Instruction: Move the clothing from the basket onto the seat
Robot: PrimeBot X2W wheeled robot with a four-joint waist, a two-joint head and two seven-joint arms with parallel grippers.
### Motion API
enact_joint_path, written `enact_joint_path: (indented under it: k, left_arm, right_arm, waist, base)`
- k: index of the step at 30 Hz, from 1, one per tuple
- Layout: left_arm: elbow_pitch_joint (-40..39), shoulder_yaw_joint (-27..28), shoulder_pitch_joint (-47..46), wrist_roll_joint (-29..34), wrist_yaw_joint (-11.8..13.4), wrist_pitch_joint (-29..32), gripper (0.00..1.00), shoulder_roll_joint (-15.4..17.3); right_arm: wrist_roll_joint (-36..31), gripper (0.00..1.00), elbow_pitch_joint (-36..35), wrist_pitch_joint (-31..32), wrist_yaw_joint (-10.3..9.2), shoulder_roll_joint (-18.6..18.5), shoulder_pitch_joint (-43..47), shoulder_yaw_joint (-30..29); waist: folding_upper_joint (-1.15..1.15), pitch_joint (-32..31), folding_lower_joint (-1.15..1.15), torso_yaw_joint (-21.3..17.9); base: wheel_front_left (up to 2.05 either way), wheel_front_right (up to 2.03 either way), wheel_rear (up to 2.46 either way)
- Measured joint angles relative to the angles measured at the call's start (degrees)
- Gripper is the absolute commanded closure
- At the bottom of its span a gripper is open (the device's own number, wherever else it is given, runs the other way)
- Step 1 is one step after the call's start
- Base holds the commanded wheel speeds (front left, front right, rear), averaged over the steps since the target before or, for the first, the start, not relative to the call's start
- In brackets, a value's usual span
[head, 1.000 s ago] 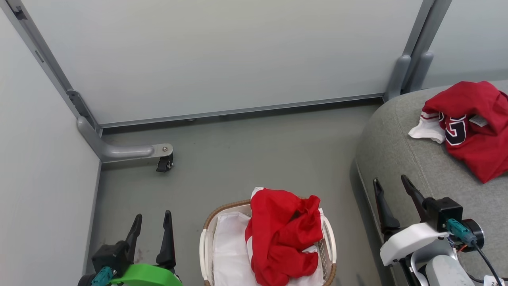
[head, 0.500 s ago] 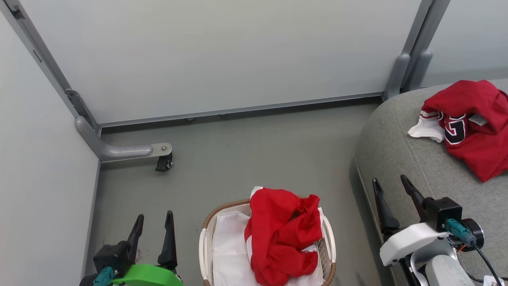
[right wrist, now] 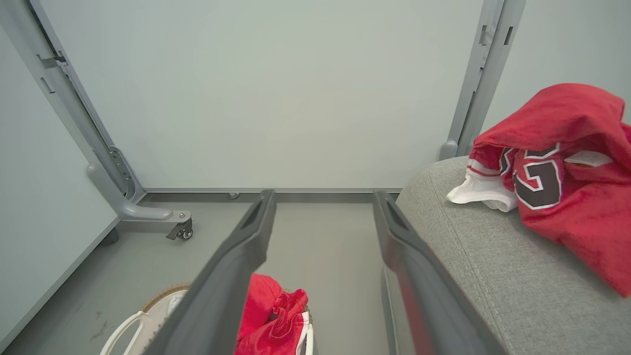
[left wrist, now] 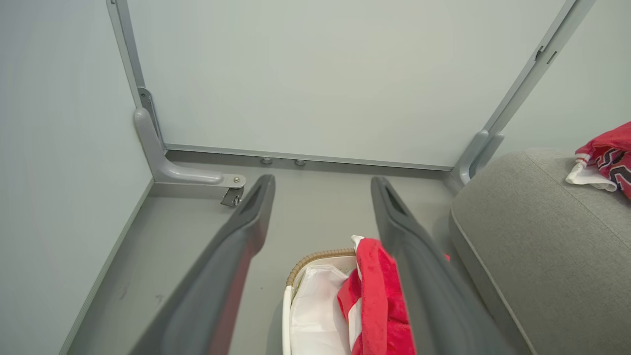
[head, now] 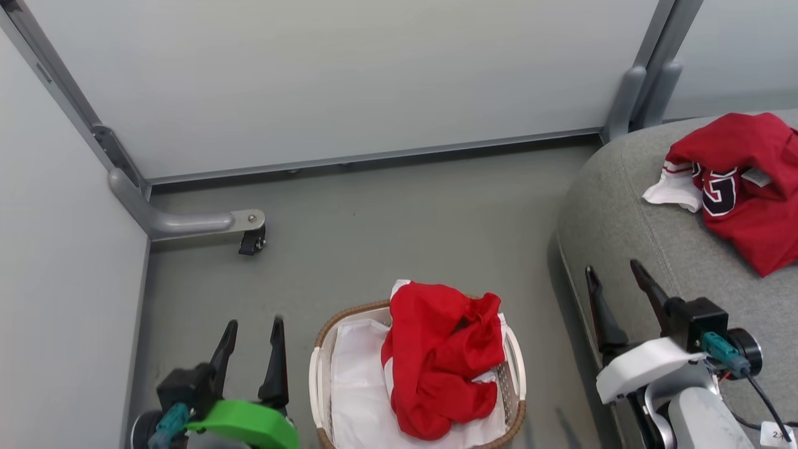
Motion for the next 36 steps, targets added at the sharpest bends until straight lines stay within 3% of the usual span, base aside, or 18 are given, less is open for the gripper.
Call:
enact_joint_path:
  k: [6,16,25,36]
  left_arm:
    - [2.54,-3.99,-5.78,1.51,-0.59,-0.01,0.00,-0.02]
    - [18.44,-13.72,-19.59,1.78,-1.12,0.01,0.00,-0.12]
    - [34.76,-18.55,-28.74,1.32,-1.25,4.48,0.00,-0.16]
    - [44.70,-21.71,-35.55,0.94,-1.43,6.11,0.00,-0.15]
  right_arm:
    - [-0.10,0.00,-2.12,0.00,0.00,-0.01,-2.69,-0.70]
    - [-0.42,0.00,-6.14,0.00,0.00,-0.03,-8.22,0.63]
    - [3.11,0.00,-8.95,0.00,0.00,-0.04,-12.46,4.71]
    - [7.59,0.00,-11.11,0.00,0.00,-0.10,-14.51,8.43]
  waist:
    - [0.00,3.18,0.00,-0.44]
    - [0.00,11.97,0.00,-2.29]
    - [0.00,20.92,0.01,-7.30]
    - [0.00,30.64,0.01,-14.44]
  base:
    - [0.00,0.00,0.00]
    - [0.00,0.00,0.00]
    - [0.00,0.00,0.00]
    - [0.00,0.00,0.00]
